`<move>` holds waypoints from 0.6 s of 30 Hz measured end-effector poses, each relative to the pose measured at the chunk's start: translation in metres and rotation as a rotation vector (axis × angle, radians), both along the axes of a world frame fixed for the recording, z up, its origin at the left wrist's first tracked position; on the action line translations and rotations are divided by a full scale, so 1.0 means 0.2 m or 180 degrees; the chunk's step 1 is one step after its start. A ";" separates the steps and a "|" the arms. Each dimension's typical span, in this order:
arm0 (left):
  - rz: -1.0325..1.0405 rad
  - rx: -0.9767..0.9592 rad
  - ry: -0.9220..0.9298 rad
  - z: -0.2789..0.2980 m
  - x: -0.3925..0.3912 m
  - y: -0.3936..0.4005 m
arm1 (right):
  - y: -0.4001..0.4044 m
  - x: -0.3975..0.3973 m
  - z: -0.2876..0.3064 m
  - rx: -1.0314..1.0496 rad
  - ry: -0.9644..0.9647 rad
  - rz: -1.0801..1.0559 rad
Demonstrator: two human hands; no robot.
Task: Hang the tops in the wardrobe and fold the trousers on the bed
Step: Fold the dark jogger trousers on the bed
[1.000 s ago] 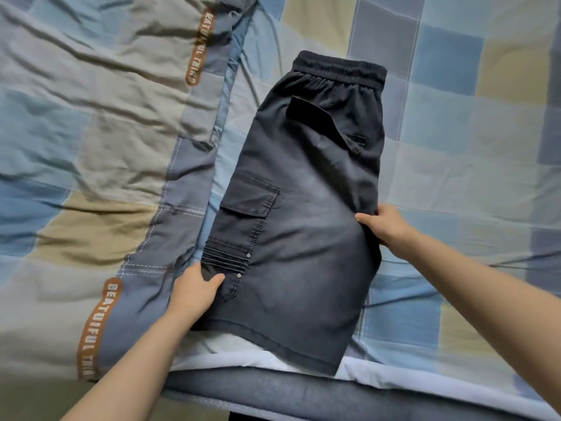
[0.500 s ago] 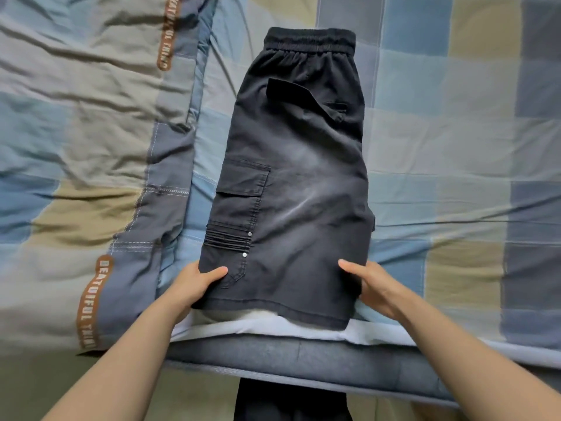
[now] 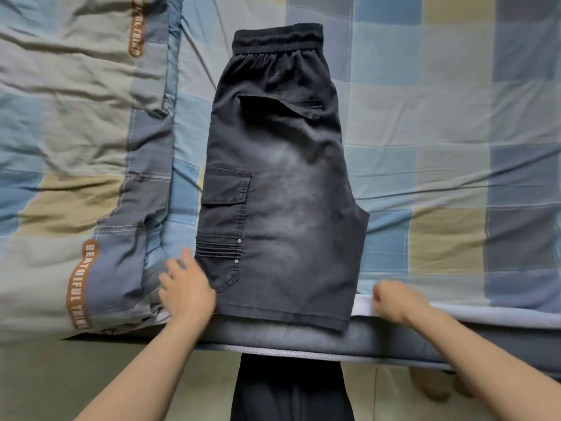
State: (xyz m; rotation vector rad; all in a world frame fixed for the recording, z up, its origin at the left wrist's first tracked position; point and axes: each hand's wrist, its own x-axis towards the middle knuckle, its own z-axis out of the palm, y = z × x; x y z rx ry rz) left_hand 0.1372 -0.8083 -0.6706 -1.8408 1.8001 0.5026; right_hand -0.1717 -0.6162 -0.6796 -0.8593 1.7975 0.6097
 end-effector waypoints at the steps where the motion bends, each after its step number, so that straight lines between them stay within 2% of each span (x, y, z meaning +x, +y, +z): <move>1: -0.0439 -0.0343 0.0159 0.01 -0.06 0.02 | -0.04 -0.04 -0.02 -0.0422 0.0194 -0.0355; 3: -0.1375 -0.0826 0.0820 0.00 -0.21 0.07 | -0.16 -0.12 -0.07 -0.1314 0.0355 -0.1660; 4: -0.1712 -0.0880 0.1049 -0.01 -0.29 0.10 | -0.24 -0.16 -0.08 -0.1587 0.0339 -0.2219; 7: -0.2268 -0.0297 0.1176 -0.01 -0.56 0.17 | -0.47 -0.22 -0.09 -0.1703 -0.0016 -0.3371; 9: -0.2447 0.0280 0.1002 -0.04 -0.70 0.18 | -0.58 -0.23 -0.08 -0.1527 -0.0409 -0.3381; 12: -0.2184 0.0608 0.0761 -0.10 -0.80 0.13 | -0.63 -0.26 -0.06 -0.1500 -0.0777 -0.2794; 15: -0.2210 0.0933 0.0421 -0.14 -0.79 0.08 | -0.56 -0.35 -0.08 -0.1813 -0.0444 -0.2709; 18: -0.2582 0.0925 0.0134 -0.10 -0.82 0.02 | -0.53 -0.38 -0.11 -0.1377 -0.0280 -0.2797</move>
